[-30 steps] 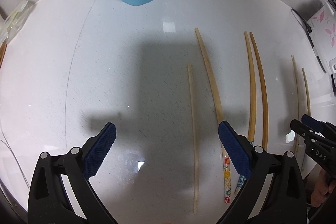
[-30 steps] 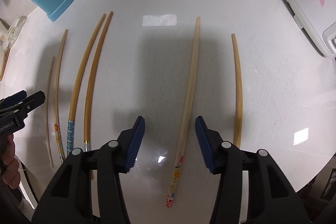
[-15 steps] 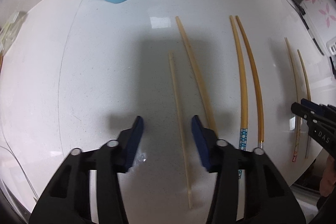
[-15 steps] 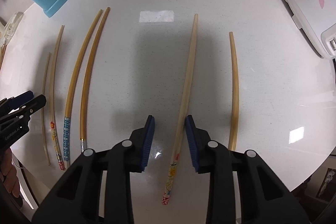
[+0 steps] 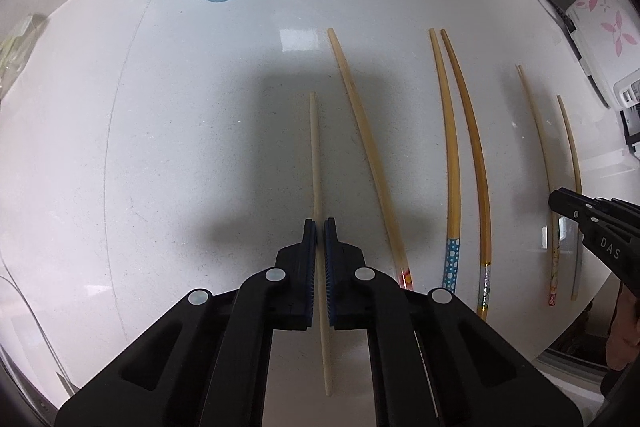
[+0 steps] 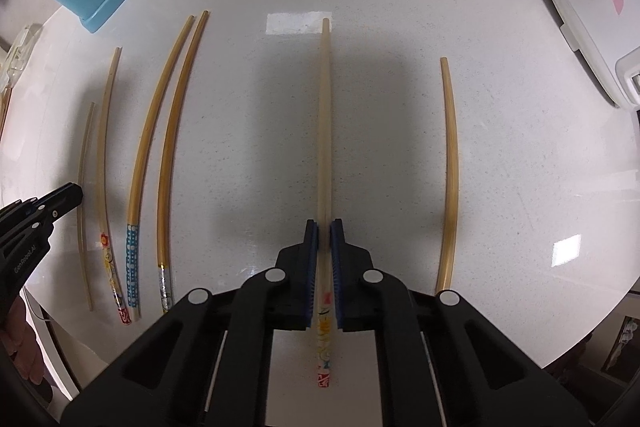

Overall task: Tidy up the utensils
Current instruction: 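Lift both held chopsticks upright and carry them toward the blue caddy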

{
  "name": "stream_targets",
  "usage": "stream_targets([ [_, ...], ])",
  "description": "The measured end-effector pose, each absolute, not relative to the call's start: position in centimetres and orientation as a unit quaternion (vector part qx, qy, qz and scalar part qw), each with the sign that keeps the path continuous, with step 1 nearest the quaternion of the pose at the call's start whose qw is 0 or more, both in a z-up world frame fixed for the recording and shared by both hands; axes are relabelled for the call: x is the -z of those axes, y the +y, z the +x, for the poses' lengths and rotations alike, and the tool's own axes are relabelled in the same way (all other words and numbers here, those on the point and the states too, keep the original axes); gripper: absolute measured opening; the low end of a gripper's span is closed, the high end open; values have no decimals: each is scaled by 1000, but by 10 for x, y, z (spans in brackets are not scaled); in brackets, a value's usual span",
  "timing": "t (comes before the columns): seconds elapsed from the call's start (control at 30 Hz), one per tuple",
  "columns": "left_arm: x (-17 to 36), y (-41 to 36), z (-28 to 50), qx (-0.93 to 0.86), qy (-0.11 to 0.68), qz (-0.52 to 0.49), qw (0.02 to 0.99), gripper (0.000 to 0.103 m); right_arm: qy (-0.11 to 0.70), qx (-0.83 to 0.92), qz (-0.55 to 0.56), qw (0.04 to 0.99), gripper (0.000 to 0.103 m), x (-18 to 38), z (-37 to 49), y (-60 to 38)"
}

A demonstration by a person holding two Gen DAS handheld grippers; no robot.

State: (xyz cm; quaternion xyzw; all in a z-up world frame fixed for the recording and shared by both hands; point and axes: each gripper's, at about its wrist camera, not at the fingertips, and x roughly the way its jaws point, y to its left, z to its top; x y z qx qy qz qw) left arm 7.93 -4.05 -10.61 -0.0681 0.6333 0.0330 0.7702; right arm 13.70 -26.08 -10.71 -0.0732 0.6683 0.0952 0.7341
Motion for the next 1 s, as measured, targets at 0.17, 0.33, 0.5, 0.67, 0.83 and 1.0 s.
stream_targets([
  [0.17, 91, -28, 67, -39, 620, -82, 779, 4, 662, -100, -74, 739, 6, 99, 136, -266],
  [0.33, 75, -23, 60, -41, 598, -98, 794, 4, 644, -111, -69, 754, 6, 86, 136, -270],
  [0.5, 50, -18, 50, -51, 559, -111, 820, 4, 609, -128, -68, 780, 6, 67, 138, -276],
  [0.67, 28, -21, 41, -73, 532, -114, 836, 4, 574, -148, -54, 804, 6, 45, 137, -282],
  [0.83, 13, -28, 49, -96, 515, -122, 843, 4, 541, -169, -48, 822, 6, 23, 130, -277],
  [1.0, -10, -28, 49, -118, 489, -129, 855, 4, 510, -189, -55, 837, 6, 4, 133, -277],
])
